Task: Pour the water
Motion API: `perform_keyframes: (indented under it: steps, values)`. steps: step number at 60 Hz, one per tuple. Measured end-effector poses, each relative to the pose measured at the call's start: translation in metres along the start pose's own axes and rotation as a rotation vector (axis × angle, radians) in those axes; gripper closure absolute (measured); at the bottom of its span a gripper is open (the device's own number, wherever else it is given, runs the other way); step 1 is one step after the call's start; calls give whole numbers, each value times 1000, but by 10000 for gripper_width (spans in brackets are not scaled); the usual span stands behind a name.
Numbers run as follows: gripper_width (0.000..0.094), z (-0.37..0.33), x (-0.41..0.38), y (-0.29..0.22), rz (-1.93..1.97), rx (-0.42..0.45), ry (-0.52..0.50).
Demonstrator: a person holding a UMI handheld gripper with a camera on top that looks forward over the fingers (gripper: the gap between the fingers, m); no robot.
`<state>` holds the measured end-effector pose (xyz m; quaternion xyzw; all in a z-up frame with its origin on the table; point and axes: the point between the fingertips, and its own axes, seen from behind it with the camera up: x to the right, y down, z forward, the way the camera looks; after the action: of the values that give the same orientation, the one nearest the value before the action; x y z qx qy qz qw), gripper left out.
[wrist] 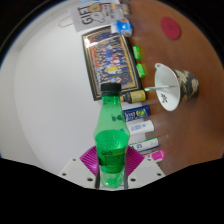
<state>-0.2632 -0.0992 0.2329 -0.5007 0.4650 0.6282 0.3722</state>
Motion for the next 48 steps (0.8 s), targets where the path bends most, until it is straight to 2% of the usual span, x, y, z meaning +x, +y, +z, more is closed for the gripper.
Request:
perform_keyframes:
  steps: [14,28,36,48]
  values:
    - [626,20,27,-6,394,-13,-29]
    - [628,20,36,-2,376,-35,15]
    - [625,14,32,-1,203,-55,64]
    - [624,4,-6,-27,-381,-71,128]
